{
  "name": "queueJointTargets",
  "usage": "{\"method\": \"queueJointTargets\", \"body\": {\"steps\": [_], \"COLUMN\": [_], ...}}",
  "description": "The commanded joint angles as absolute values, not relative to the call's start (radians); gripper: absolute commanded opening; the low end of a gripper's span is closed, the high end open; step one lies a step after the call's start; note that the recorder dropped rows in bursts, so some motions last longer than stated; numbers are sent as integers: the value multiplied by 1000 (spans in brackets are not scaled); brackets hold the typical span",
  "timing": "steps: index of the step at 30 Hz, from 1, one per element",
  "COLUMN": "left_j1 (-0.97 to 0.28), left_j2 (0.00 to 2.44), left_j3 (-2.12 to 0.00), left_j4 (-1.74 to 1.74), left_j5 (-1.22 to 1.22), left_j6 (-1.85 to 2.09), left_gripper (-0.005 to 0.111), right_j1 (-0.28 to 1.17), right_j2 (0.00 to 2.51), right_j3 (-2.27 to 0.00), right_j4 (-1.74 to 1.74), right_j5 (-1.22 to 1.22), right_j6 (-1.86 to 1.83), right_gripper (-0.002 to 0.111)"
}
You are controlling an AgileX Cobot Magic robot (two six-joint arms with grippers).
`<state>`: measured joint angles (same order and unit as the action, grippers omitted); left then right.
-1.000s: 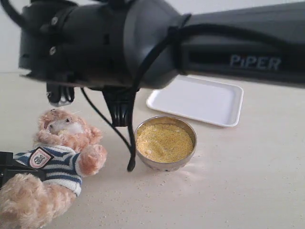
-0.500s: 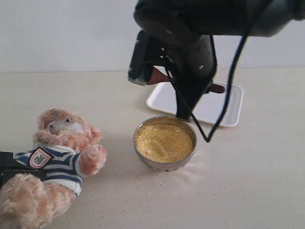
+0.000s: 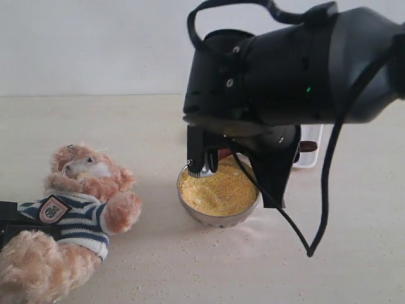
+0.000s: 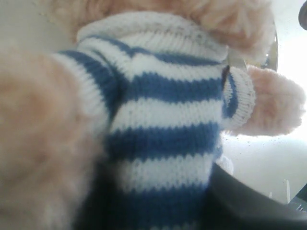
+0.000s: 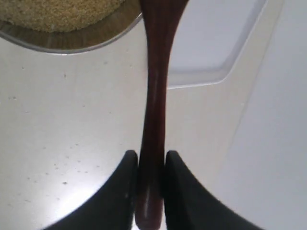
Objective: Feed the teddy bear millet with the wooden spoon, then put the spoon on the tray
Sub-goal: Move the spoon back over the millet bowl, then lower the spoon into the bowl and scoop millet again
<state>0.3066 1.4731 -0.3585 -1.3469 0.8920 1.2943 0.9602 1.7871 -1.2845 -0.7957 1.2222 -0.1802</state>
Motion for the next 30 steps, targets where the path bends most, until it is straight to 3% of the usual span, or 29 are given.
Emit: {"method": "queueJointTargets", "body": {"steps": [1,30], "left_j1": [309,309], "left_j2": [1461,1461], "left_j3": [-354,-354], "left_j4": [-1355,-1355], "left_j5": [907,906], "left_j6": [1303,1303], "left_gripper": [5,5], "right_j1": [980,975], "right_j2": [1827,1966], "right_j3": [-1279,-1279], "right_j4": [-926,-1053], "right_j5": [1221,1221], "right_j6": [-199,-199], "right_gripper": [0,0]}}
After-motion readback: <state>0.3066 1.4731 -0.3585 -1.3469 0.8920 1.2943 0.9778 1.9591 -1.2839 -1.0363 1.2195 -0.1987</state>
